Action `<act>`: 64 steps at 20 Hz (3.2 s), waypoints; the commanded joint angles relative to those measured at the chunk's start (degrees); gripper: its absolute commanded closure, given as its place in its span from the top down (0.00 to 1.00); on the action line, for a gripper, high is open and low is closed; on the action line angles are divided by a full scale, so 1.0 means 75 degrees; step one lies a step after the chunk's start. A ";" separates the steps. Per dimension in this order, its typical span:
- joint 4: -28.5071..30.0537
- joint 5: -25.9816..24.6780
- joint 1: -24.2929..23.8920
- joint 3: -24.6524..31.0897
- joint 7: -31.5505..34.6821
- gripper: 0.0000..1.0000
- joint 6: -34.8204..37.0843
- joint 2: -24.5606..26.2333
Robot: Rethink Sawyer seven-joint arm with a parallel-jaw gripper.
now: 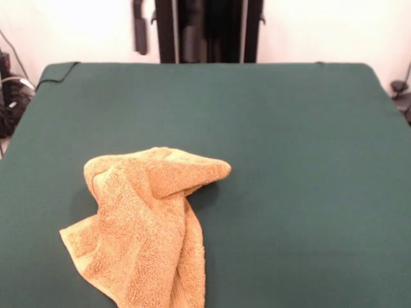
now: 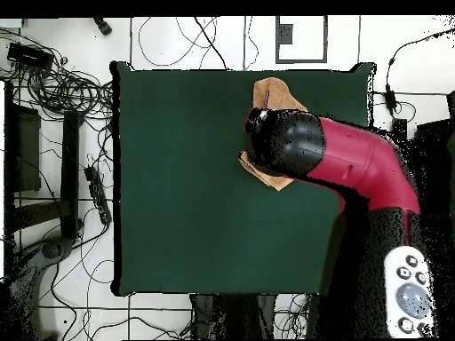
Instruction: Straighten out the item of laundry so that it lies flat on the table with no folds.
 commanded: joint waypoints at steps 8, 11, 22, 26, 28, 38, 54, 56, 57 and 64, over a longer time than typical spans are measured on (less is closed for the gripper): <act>0.1066 -0.0016 0.0441 0.0569 0.0871 1.00 -0.0628 0.0940; 0.0761 -0.0237 0.0455 0.0484 0.0684 1.00 -0.0630 0.1173; 0.0408 -0.0492 0.0215 0.0548 0.0263 1.00 -0.0727 0.1581; 0.0349 -0.0688 0.0129 0.0513 0.0255 1.00 -0.0902 0.1717; 0.0274 -0.0837 0.0123 0.0421 0.0242 1.00 -0.0935 0.1761; 0.0283 -0.1405 -0.0025 -0.0150 0.0544 1.00 -0.1015 0.1422; -0.0862 -0.1557 -0.0429 0.0207 0.0265 1.00 -0.1169 0.2599; -0.0959 -0.1526 -0.0459 0.0304 0.0289 1.00 -0.1259 0.2777; -0.0993 -0.1507 -0.0455 0.0329 0.0328 1.00 -0.1302 0.2851; -0.1173 -0.1227 -0.0514 0.0717 0.0411 1.00 -0.1471 0.3330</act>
